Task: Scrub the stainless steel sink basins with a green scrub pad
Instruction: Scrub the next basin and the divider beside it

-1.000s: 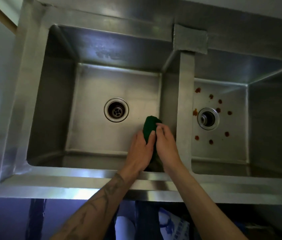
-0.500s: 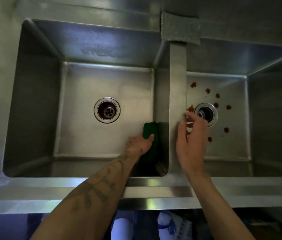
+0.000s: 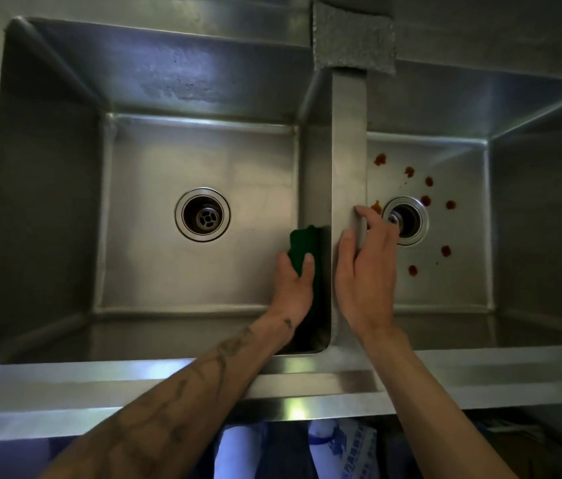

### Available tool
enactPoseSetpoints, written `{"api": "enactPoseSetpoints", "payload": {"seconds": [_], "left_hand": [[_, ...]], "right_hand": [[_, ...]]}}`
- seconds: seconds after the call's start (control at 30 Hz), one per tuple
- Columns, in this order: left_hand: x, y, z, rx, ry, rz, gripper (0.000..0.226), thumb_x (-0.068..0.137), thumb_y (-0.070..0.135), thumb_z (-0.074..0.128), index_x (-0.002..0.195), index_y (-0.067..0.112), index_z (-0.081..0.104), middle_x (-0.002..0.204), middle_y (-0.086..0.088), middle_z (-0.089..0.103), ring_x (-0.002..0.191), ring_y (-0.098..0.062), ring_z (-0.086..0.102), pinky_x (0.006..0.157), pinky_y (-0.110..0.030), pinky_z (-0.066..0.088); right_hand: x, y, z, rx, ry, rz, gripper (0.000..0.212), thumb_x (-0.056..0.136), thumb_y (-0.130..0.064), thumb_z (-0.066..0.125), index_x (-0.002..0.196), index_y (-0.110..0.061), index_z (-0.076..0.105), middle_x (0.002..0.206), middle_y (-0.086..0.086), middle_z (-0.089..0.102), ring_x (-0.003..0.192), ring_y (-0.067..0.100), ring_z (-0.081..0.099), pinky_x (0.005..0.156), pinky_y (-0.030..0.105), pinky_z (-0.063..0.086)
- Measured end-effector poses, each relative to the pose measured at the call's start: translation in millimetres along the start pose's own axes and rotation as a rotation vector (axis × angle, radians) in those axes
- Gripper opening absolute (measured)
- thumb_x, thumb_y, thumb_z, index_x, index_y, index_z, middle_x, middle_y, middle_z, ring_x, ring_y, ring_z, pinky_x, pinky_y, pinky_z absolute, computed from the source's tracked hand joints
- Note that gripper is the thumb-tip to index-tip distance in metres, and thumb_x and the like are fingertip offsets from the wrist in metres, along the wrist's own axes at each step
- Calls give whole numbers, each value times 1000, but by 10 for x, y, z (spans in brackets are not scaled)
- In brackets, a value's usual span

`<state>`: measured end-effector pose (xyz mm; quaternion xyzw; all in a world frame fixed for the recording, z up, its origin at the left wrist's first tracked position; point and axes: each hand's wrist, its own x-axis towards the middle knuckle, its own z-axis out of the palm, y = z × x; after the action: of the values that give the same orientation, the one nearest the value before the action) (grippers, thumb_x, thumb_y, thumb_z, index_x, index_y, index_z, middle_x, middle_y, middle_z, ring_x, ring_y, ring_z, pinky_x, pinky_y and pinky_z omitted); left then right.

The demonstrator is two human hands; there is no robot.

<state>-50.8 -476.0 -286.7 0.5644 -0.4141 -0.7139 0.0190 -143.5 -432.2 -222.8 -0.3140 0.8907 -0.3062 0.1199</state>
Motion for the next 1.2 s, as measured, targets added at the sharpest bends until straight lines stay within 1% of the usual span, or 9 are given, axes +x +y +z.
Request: {"api": "enactPoseSetpoints", "payload": {"seconds": [0.17, 0.27, 0.33, 0.43, 0.6, 0.73, 0.83, 1.03, 1.2], "left_hand": [[180, 70, 99, 270, 99, -175, 51, 116, 46, 35, 152, 10, 33, 150, -23, 38, 134, -41, 49, 112, -44, 42], [143, 95, 66, 96, 96, -102, 45, 115, 47, 36, 141, 11, 44, 137, -17, 56, 127, -39, 58, 108, -44, 49], [50, 133, 75, -43, 67, -22, 30, 113, 53, 38, 121, 26, 49, 121, -9, 65, 111, -30, 66, 96, -44, 57], [34, 127, 90, -30, 89, 109, 17, 113, 49, 44, 108, 33, 46, 112, -2, 60, 96, -14, 63, 76, -21, 52], [49, 82, 94, 144, 103, -101, 39, 116, 41, 39, 141, 11, 41, 137, -18, 56, 121, -36, 59, 104, -44, 51], [-2, 137, 130, -6, 113, 53, 18, 115, 47, 39, 112, 31, 47, 115, -7, 61, 97, -22, 64, 76, -33, 51], [-45, 119, 126, -22, 109, 137, 16, 114, 46, 43, 116, 30, 44, 112, -2, 58, 94, -14, 62, 69, -18, 48], [15, 101, 74, 232, 72, -155, 40, 117, 41, 35, 141, 9, 40, 139, -21, 56, 125, -40, 59, 110, -50, 49], [10, 227, 125, -23, 109, 151, 25, 115, 46, 39, 118, 23, 46, 116, -12, 59, 101, -27, 61, 85, -41, 56]], "right_hand": [[123, -8, 58, -20, 24, -23, 34, 109, -26, 46, 143, -19, 46, 123, -12, 33, 105, 2, 42, 87, 6, 34], [115, 14, 69, -30, 39, -23, 34, 110, -28, 46, 142, -19, 46, 121, -13, 33, 102, 4, 46, 85, 19, 41], [117, 11, 73, -35, 46, -29, 33, 110, -28, 45, 142, -19, 46, 120, -15, 31, 100, 4, 45, 82, 20, 41], [116, 3, 72, -34, 48, -42, 34, 110, -29, 44, 142, -18, 45, 123, -14, 33, 103, 5, 46, 83, 23, 43], [106, -13, 68, -40, 44, -34, 34, 110, -30, 44, 143, -19, 45, 128, -5, 40, 101, 5, 48, 80, 23, 45], [111, -5, 79, -45, 50, -36, 34, 109, -30, 45, 142, -21, 45, 124, -10, 37, 98, 6, 48, 77, 23, 44], [117, 7, 82, -51, 49, -36, 34, 109, -31, 44, 142, -20, 45, 126, -6, 39, 99, 8, 50, 76, 25, 47], [115, -2, 75, -45, 41, -33, 35, 109, -30, 44, 143, -19, 46, 128, -2, 43, 100, 8, 50, 78, 23, 46], [118, 9, 87, -49, 49, -46, 34, 109, -29, 45, 142, -19, 46, 128, -3, 42, 100, 10, 52, 78, 25, 48]]}}
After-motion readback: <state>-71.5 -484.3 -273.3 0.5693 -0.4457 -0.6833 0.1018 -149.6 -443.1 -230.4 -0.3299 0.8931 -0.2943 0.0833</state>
